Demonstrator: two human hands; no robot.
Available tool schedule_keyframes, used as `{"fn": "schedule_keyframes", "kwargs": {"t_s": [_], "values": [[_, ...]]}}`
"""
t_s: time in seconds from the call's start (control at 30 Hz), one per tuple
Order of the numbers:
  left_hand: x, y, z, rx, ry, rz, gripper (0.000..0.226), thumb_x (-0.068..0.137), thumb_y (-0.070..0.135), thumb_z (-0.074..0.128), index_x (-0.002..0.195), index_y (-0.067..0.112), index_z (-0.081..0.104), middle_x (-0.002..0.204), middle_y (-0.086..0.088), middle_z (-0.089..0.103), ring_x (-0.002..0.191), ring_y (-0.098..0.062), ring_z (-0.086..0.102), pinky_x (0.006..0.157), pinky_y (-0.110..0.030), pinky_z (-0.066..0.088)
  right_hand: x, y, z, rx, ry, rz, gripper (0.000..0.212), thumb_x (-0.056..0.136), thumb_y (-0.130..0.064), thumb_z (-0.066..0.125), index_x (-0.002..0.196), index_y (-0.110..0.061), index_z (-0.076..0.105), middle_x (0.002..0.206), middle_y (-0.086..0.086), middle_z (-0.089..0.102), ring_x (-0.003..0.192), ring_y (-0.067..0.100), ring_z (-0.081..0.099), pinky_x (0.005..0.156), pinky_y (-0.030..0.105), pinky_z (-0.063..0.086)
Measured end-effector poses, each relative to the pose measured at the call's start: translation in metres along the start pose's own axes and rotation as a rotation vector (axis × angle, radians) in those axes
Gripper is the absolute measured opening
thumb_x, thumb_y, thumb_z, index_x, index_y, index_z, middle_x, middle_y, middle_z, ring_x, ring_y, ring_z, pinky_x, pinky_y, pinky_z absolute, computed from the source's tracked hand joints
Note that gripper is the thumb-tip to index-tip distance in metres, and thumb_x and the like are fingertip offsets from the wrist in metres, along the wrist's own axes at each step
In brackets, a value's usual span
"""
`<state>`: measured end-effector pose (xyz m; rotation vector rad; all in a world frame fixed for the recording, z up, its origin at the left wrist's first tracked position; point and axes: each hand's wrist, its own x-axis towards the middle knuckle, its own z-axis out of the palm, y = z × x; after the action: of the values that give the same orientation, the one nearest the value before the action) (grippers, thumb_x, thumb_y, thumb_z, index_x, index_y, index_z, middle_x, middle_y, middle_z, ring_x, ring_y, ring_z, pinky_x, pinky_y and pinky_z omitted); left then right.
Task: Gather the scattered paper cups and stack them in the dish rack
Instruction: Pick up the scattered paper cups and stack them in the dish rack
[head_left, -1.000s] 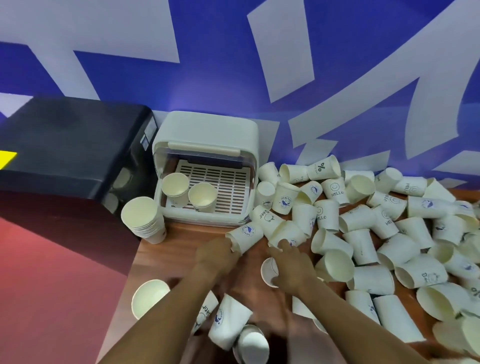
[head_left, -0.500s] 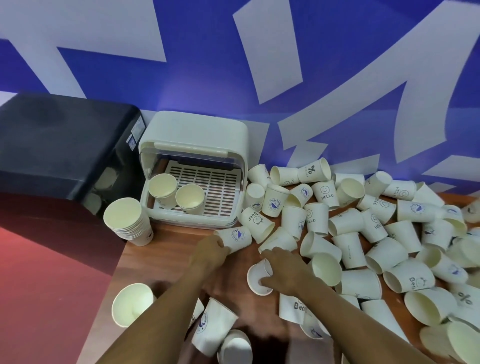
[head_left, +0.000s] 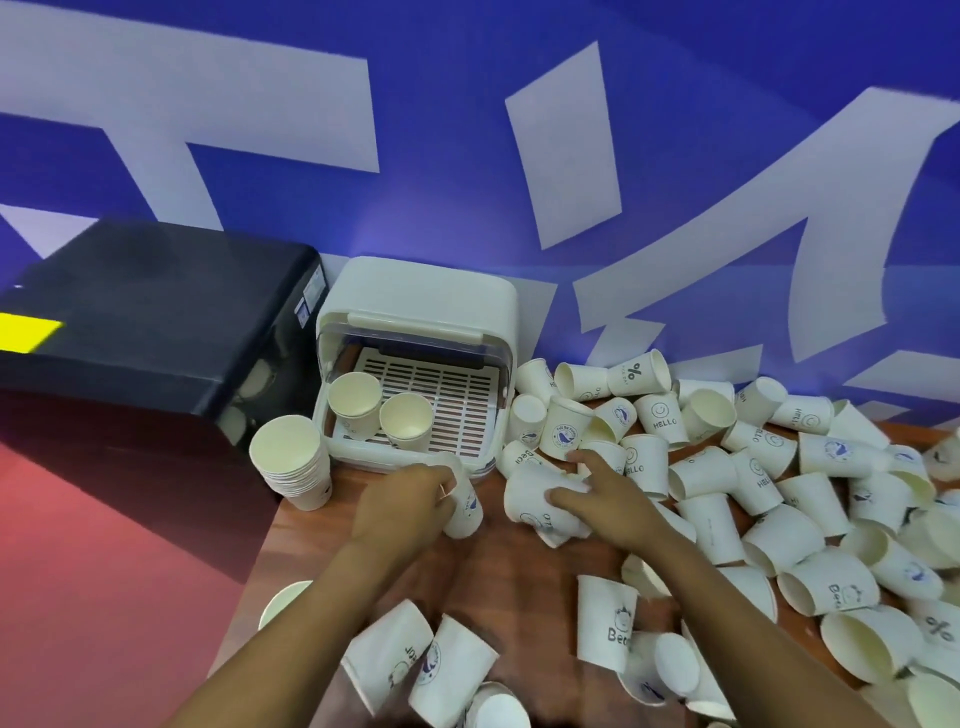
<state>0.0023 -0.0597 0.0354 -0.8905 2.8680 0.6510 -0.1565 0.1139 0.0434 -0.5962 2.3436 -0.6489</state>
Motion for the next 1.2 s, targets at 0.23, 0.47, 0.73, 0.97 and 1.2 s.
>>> {"fn": "schedule_keyframes", "kwargs": {"t_s": [0.23, 0.47, 0.73, 0.97, 1.2], "values": [[-0.006, -0.015, -0.037, -0.029, 0.093, 0.061, 0.021, 0.092, 0.034, 0.052, 0.109, 0.027, 0.062, 0.113, 0.003, 0.065, 0.099, -0.017, 0.061, 0.079, -0.031, 0.052, -0.003, -0.038, 0.023, 0.160, -0.031, -0.002, 0.081, 0.072, -0.051, 0.060, 0.144, -0.039, 0.026, 0.132, 0.009, 0.046, 0.112, 0.023, 0.052, 0.095, 0.041, 0.049], [-0.008, -0.038, -0.075, -0.056, 0.143, 0.082, 0.022, 0.090, 0.029, 0.052, 0.108, 0.030, 0.065, 0.107, 0.004, 0.065, 0.096, -0.018, 0.059, 0.070, -0.029, 0.046, -0.008, -0.069, 0.043, 0.404, -0.118, -0.049, 0.063, 0.097, -0.032, 0.046, 0.146, -0.046, 0.010, 0.124, 0.000, 0.048, 0.105, 0.020, 0.058, 0.081, 0.037, 0.057], [0.001, -0.063, -0.104, 0.007, 0.188, 0.071, 0.023, 0.093, 0.030, 0.049, 0.111, 0.030, 0.063, 0.110, 0.007, 0.063, 0.101, -0.018, 0.058, 0.074, -0.030, 0.045, -0.006, -0.090, 0.055, 0.393, -0.094, -0.080, 0.076, 0.091, -0.026, 0.058, 0.145, -0.048, 0.010, 0.111, 0.002, 0.056, 0.096, 0.018, 0.063, 0.076, 0.036, 0.059], [0.016, -0.079, -0.124, 0.056, 0.277, 0.101, 0.024, 0.092, 0.026, 0.049, 0.109, 0.026, 0.066, 0.108, 0.004, 0.067, 0.094, -0.017, 0.060, 0.069, -0.029, 0.048, 0.004, -0.104, 0.056, 0.215, 0.108, -0.153, 0.066, 0.081, -0.029, 0.070, 0.132, -0.037, 0.030, 0.113, 0.005, 0.048, 0.093, 0.010, 0.050, 0.068, 0.015, 0.038], [0.033, -0.094, -0.127, 0.136, 0.292, 0.117, 0.026, 0.095, 0.026, 0.048, 0.114, 0.027, 0.065, 0.109, 0.003, 0.065, 0.094, -0.017, 0.058, 0.064, -0.025, 0.040, 0.015, -0.114, 0.067, 0.051, 0.310, -0.243, 0.013, 0.082, -0.016, 0.062, 0.086, -0.018, 0.049, 0.081, -0.002, 0.051, 0.071, 0.008, 0.048, 0.058, 0.016, 0.034]]}}
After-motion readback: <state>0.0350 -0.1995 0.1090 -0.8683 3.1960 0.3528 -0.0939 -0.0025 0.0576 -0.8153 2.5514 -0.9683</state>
